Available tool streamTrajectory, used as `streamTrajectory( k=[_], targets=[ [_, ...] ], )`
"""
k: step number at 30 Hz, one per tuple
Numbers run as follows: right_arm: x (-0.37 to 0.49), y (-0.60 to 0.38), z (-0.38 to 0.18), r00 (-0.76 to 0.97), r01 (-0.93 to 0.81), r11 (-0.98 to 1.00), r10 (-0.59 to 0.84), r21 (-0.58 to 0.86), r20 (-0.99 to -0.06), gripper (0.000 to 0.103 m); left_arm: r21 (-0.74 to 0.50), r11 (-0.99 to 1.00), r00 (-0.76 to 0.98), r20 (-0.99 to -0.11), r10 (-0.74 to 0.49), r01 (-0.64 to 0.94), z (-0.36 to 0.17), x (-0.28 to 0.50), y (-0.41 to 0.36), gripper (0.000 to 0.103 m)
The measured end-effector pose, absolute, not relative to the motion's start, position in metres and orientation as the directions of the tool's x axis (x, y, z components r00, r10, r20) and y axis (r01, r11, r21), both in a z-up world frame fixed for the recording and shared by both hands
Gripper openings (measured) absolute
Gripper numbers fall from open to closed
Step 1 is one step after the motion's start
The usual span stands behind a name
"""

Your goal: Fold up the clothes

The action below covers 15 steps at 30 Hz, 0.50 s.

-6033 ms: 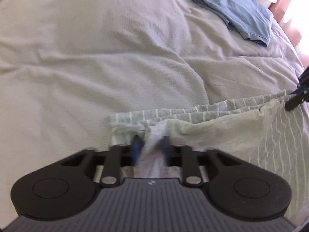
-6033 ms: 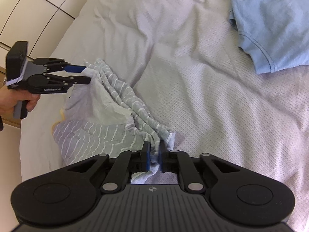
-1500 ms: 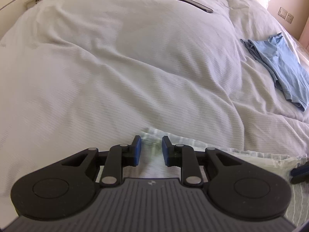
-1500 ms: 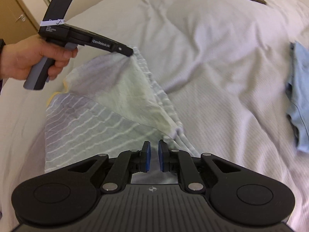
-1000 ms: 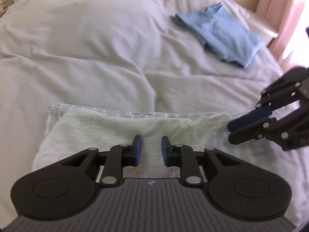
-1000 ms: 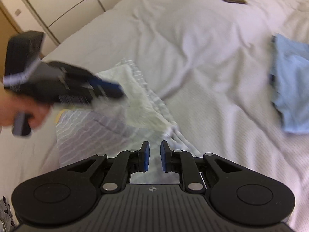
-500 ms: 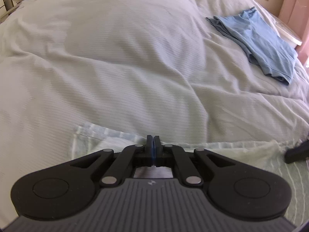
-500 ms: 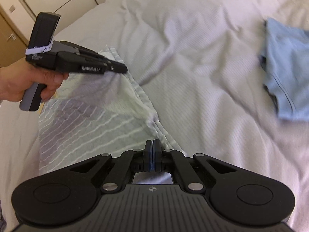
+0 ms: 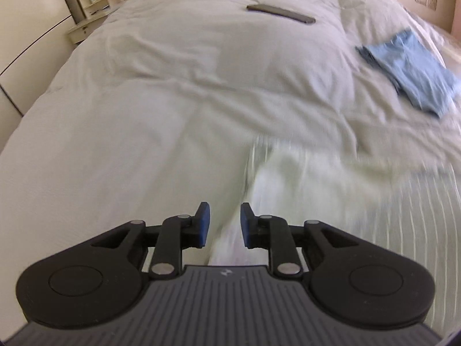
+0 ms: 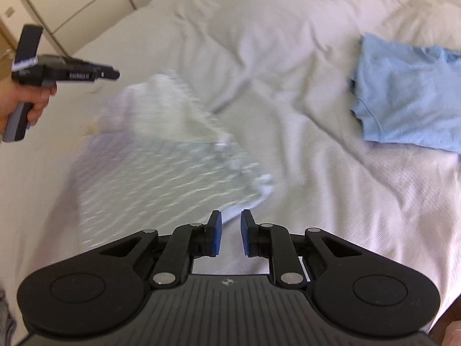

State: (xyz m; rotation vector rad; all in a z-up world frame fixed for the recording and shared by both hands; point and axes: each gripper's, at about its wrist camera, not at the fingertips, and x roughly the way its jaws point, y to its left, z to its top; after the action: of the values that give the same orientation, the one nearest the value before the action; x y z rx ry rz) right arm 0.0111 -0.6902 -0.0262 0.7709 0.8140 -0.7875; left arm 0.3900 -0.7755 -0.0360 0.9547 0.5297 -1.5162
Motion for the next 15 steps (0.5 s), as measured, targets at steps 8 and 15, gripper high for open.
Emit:
streamTrajectory(
  k=[8,15],
  targets=[
    [0.075,-0.612,-0.005,0.485,0.755,0.593,-0.218,0.279,-0.847,0.022,0.18,-0.153,0.068,-0.834,-0.547,0.972,-0.01,0.398,-0.639,0.021],
    [0.112,-0.551,0.041,0.435,0.771,0.602,-0.26,0.208,-0.862,0.036,0.137,-0.124,0.042,-0.82,-0.571,0.983,0.023,0.386,-0.558,0.028]
  ],
)
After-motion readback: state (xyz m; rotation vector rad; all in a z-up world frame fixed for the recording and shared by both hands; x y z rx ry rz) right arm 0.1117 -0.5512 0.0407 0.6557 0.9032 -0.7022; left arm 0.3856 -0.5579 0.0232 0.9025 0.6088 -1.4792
